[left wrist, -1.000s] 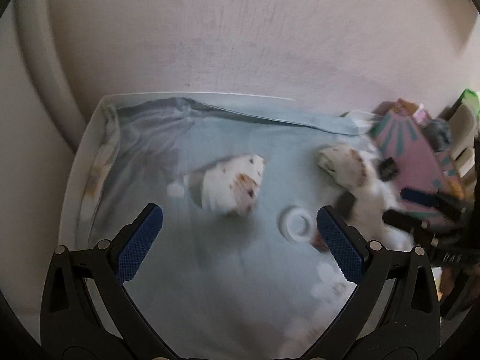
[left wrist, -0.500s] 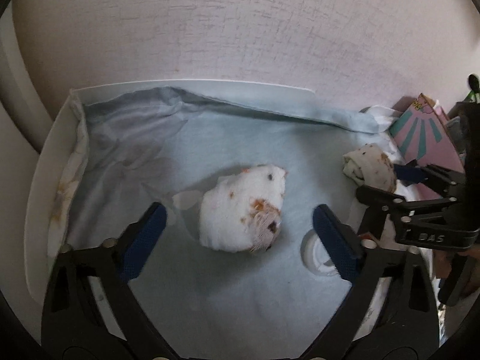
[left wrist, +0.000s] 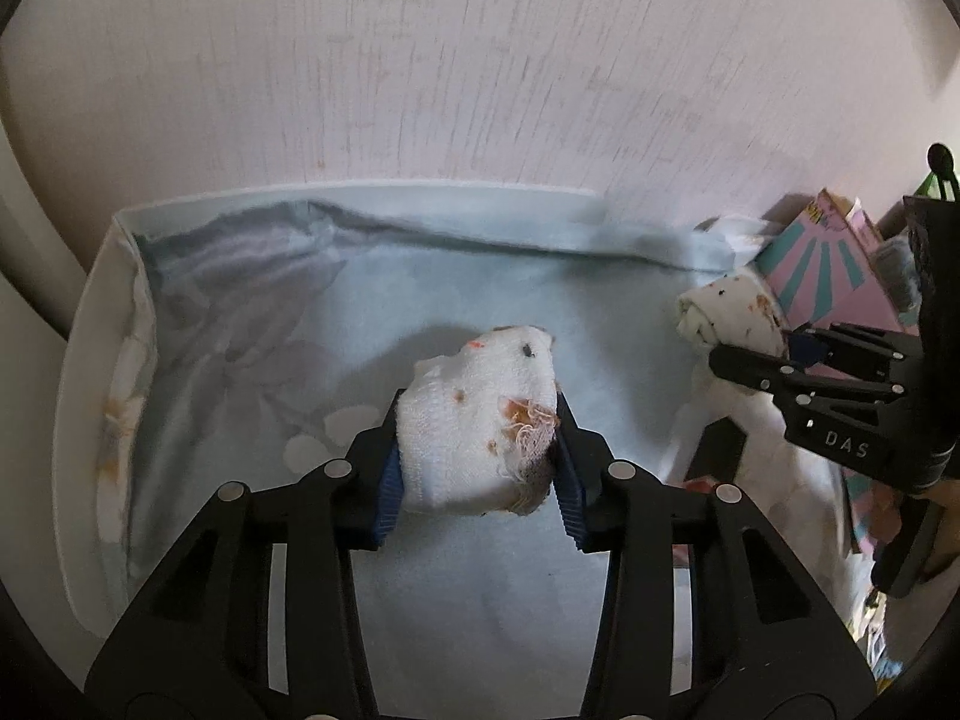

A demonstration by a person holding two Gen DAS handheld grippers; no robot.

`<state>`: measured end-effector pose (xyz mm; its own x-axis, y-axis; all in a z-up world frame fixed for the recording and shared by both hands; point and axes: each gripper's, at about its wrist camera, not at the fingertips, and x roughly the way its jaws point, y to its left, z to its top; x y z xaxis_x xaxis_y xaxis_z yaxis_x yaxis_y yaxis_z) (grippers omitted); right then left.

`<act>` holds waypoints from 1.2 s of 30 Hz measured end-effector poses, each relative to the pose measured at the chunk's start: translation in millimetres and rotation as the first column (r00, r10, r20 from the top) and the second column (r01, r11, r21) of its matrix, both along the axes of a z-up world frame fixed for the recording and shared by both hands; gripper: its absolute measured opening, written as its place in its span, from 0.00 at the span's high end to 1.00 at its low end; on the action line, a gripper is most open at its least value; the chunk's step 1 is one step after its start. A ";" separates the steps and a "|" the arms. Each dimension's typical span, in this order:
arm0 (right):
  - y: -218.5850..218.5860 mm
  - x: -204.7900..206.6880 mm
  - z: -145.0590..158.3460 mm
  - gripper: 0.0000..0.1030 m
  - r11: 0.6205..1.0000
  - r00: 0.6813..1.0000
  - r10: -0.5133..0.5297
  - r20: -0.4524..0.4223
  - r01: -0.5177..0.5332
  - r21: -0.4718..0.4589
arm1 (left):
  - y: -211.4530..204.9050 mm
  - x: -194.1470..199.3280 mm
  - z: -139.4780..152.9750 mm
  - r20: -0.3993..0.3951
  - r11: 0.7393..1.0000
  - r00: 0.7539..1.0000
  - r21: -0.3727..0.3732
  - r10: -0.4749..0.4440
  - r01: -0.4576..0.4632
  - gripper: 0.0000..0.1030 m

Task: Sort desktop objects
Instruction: 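Carry the white sock with the left tool over the box while the right tool carries its sock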

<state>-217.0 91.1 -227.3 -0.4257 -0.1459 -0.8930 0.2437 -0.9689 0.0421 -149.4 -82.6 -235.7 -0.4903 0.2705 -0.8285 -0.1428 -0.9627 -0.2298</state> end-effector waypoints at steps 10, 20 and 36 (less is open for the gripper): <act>-0.1 2.4 45.0 0.71 0.996 1.000 -0.002 -0.005 0.002 -0.092 | 4.2 0.4 47.2 -0.022 0.998 0.999 0.039 0.042 -0.041 0.63; 6.4 25.3 113.3 0.71 0.990 0.998 0.025 -0.057 -0.032 -0.136 | 30.4 4.4 112.9 -0.086 0.996 0.995 0.087 0.041 -0.034 0.63; 81.5 84.8 171.9 0.71 0.987 0.989 -0.108 -0.102 0.095 -0.128 | 112.1 29.5 192.2 -0.185 0.979 0.977 0.155 -0.104 0.133 0.63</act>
